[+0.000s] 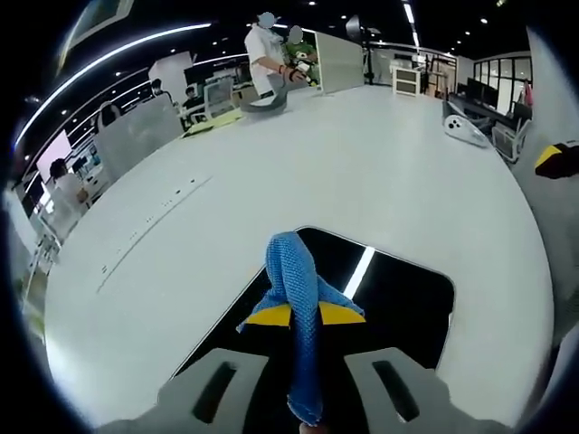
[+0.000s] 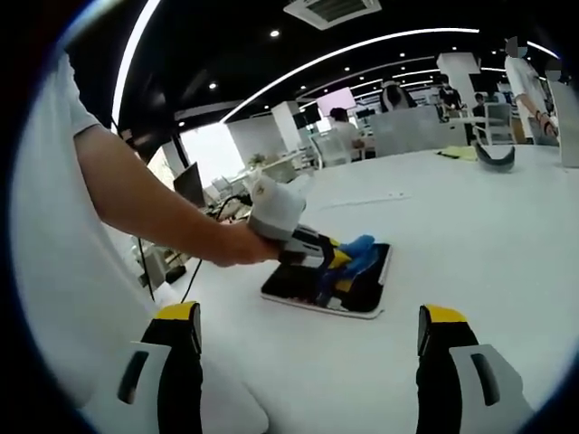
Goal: Wipe the mirror surface with the cleaning cloth until all visible marks leave the cleaned area.
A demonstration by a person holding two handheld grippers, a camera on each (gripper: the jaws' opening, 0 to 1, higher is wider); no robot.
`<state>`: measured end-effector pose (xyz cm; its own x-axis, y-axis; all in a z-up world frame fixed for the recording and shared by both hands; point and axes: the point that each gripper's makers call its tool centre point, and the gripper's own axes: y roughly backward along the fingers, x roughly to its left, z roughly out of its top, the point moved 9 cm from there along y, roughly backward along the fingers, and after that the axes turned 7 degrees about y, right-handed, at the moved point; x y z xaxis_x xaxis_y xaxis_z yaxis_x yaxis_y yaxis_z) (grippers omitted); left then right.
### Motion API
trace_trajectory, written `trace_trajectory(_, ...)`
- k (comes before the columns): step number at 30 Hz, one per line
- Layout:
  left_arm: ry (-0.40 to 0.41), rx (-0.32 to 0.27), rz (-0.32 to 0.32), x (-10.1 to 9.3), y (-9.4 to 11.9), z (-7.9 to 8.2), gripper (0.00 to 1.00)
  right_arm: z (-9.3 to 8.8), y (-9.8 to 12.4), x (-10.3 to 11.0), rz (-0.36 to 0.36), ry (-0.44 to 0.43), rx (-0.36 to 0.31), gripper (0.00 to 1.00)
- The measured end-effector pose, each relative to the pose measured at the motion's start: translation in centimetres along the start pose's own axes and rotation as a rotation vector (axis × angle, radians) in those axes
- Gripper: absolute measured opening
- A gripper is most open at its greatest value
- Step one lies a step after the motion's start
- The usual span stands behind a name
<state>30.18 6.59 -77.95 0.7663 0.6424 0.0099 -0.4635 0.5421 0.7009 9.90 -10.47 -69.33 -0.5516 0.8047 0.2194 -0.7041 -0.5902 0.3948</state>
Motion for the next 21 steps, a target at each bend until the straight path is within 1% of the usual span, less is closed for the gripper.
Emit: trace_trajectory(21,-0.014,0.011,-0.007,-0.8,1.0,-1.0,0.06,0.0,0.4,0.6,0.009,0.02,0.001,1.0)
